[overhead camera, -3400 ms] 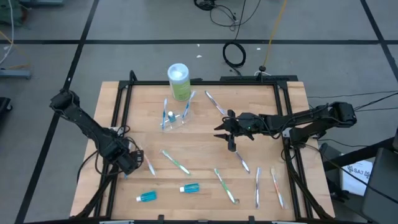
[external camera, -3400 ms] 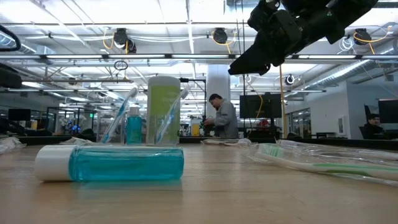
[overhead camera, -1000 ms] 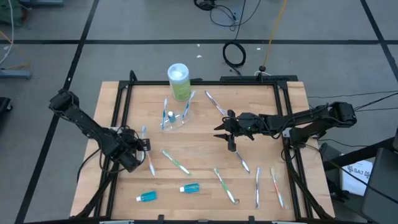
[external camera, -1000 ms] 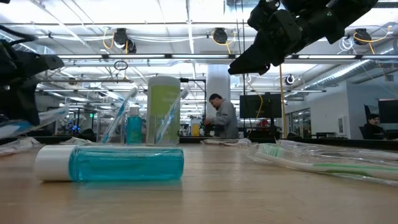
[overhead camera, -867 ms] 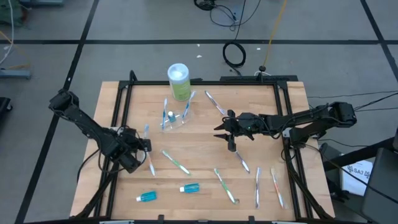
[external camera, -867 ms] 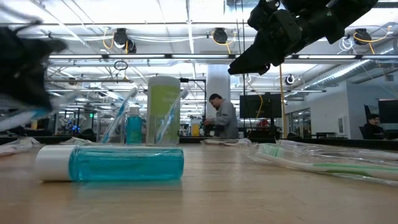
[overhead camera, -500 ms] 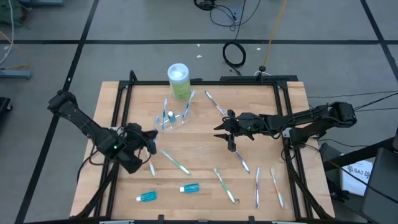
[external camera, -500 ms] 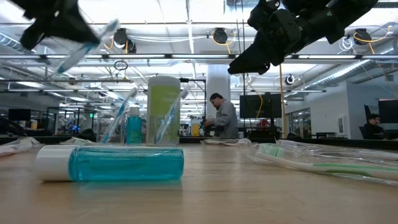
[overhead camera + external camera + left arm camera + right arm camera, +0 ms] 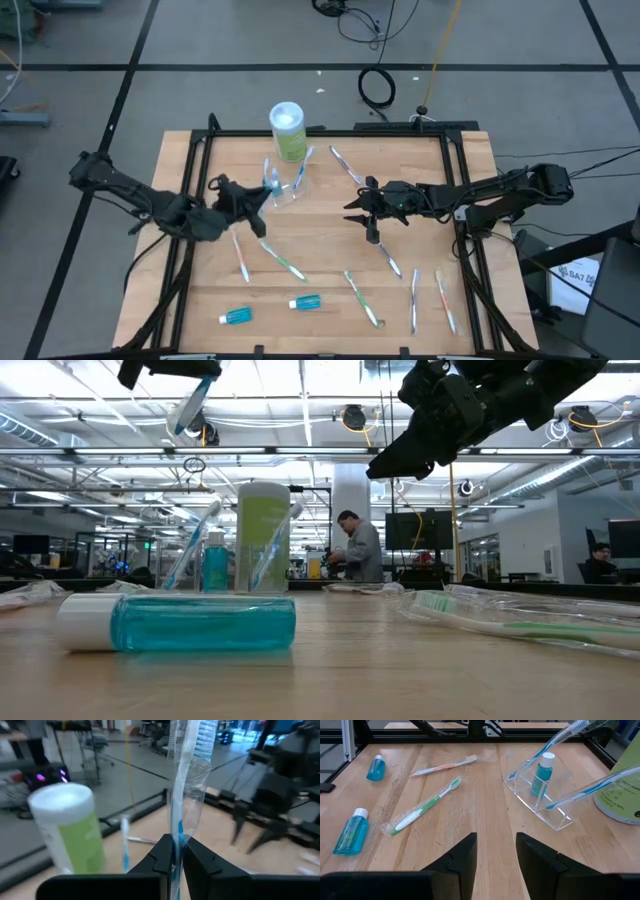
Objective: Pick & Place toothbrushing station
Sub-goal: Put the blue toothbrush into the transparent organizer
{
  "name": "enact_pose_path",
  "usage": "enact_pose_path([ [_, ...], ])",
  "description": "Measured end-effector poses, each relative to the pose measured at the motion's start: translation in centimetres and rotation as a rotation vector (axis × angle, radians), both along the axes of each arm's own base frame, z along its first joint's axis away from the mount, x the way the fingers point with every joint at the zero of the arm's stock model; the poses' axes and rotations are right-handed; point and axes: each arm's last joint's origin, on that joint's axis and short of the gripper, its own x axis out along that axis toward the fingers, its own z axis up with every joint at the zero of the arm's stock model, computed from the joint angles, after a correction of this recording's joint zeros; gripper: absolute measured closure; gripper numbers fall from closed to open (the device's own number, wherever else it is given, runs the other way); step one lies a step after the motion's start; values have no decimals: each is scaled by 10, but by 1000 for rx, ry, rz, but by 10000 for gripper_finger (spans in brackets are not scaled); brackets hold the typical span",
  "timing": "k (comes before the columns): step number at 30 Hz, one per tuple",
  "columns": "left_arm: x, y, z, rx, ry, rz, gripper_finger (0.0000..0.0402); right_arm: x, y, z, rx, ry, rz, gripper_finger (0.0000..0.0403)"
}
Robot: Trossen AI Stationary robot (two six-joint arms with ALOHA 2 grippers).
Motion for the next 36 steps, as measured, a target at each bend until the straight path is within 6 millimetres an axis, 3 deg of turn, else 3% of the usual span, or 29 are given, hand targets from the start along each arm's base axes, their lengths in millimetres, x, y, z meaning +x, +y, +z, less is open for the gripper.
enact_pose_path([
  [7, 3, 23, -5, 89, 64, 152, 371, 0, 0, 0, 0, 0, 0, 275],
  [13, 2, 34, -43, 32, 44, 290, 371, 0, 0, 0, 0, 0, 0, 275],
  [20, -7, 34, -86, 11, -73, 407, 371, 0, 0, 0, 0, 0, 0, 275],
  [29, -12, 35, -109, 8, -129, 423, 371, 0, 0, 1, -1, -6, -2, 275],
  [36, -4, 37, -125, 22, -108, 462, 371, 0, 0, 1, -2, -6, -3, 275],
])
